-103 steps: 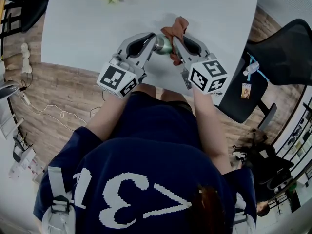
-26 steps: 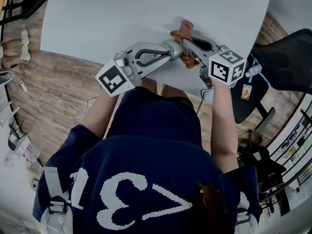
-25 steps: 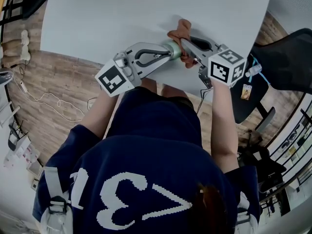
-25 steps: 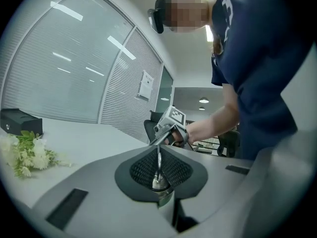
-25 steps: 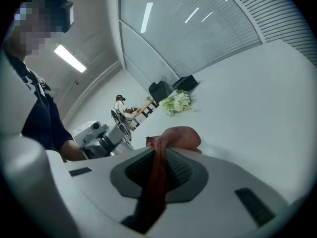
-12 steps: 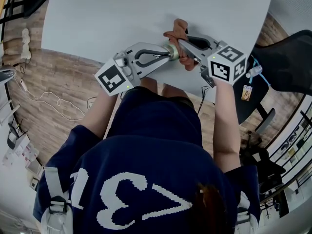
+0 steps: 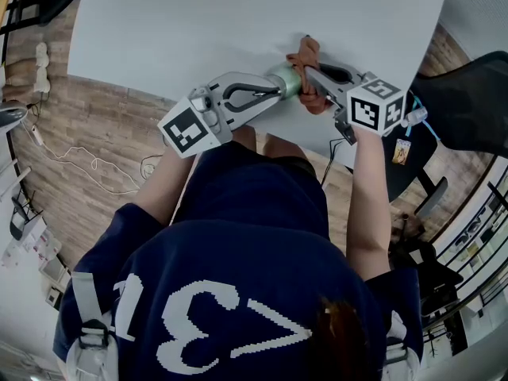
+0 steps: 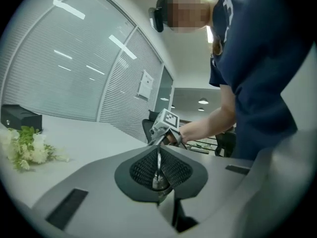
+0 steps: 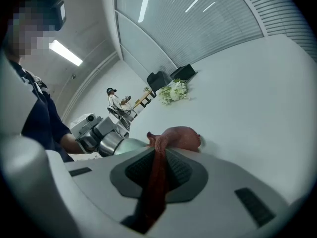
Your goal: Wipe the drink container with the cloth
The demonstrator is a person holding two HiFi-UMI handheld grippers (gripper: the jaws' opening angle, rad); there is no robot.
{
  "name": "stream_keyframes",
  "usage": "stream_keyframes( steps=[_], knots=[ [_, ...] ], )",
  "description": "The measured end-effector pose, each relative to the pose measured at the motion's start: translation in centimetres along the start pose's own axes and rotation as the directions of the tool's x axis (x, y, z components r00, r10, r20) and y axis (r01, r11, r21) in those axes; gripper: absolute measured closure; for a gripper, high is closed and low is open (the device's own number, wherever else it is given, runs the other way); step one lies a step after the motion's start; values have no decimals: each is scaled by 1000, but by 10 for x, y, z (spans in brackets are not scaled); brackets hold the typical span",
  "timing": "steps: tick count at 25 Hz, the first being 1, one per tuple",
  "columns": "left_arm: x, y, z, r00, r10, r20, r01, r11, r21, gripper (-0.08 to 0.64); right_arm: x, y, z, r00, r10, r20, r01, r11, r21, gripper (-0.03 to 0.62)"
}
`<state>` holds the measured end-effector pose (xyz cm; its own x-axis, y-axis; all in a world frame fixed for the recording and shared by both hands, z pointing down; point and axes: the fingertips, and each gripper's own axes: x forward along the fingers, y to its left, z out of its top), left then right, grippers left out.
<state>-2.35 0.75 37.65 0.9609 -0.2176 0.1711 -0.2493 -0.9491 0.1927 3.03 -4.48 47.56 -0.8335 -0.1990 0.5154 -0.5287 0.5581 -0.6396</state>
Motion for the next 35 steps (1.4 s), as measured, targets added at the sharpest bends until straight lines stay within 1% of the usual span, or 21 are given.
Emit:
stream_keyframes(
  steps=[1, 3, 4, 6, 7, 9, 11, 14, 19, 21, 22, 25, 27, 29, 31, 32, 33, 35],
  knots=[
    [3, -4, 0, 999, -32, -3, 32, 999, 28, 534, 0, 5, 4, 1000, 15, -5, -15, 1000, -14, 534],
    [6, -10, 2, 997, -78, -5, 78, 994, 76, 534, 0, 27, 16, 996, 87, -16, -88, 995, -44, 534],
    [7, -11, 3, 996, -91, -5, 91, 992, 90, 534, 0, 42, 23, 990, 136, -25, -137, 989, -62, 534],
    [9, -13, 5, 995, -104, -7, 104, 989, 107, 534, 2, 73, 33, 972, 229, -59, -234, 966, -110, 534],
    [9, -14, 5, 994, -108, -12, 109, 988, 110, 534, 5, 84, 36, 963, 254, -85, -264, 954, -140, 534],
    [9, -16, 3, 993, -113, -24, 115, 988, 105, 534, 11, 88, 34, 958, 244, -151, -271, 942, -199, 534],
    [8, -17, 1, 993, -111, -31, 114, 989, 92, 534, 16, 77, 29, 956, 218, -197, -258, 943, -212, 534],
    [6, -17, 2, 994, -105, -28, 107, 990, 90, 534, 21, 54, 29, 959, 210, -191, -240, 958, -155, 534],
    [6, -18, 2, 994, -102, -35, 105, 990, 96, 534, 25, -4, 11, 968, 124, -217, -146, 986, -85, 534],
    [7, -18, 2, 995, -100, -28, 102, 990, 94, 534, 23, -15, 5, 967, 103, -233, -125, 989, -83, 534],
    [7, -18, 2, 995, -101, -26, 103, 990, 96, 534, 21, -13, 4, 965, 104, -240, -128, 988, -90, 534],
    [6, -20, 2, 994, -106, -28, 108, 988, 110, 534, 17, 12, 12, 956, 139, -260, -177, 976, -129, 534],
    [6, -21, 3, 994, -110, -27, 112, 987, 115, 534, 16, 36, 20, 943, 175, -284, -229, 958, -172, 534],
    [7, -21, 4, 994, -108, -24, 110, 987, 118, 534, 15, 68, 28, 918, 246, -311, -317, 926, -204, 534],
    [7, -20, 4, 994, -105, -24, 107, 987, 119, 534, 16, 100, 36, 882, 347, -320, -422, 884, -203, 534],
    [7, -20, 3, 994, -106, -28, 108, 987, 118, 534, 18, 109, 37, 871, 363, -330, -443, 872, -210, 535],
    [6, -21, 2, 994, -107, -32, 110, 987, 115, 534, 20, 110, 36, 868, 351, -351, -442, 868, -225, 535],
    [6, -22, 1, 994, -108, -35, 111, 988, 108, 534, 27, 101, 30, 868, 299, -397, -416, 874, -252, 534]
  ],
)
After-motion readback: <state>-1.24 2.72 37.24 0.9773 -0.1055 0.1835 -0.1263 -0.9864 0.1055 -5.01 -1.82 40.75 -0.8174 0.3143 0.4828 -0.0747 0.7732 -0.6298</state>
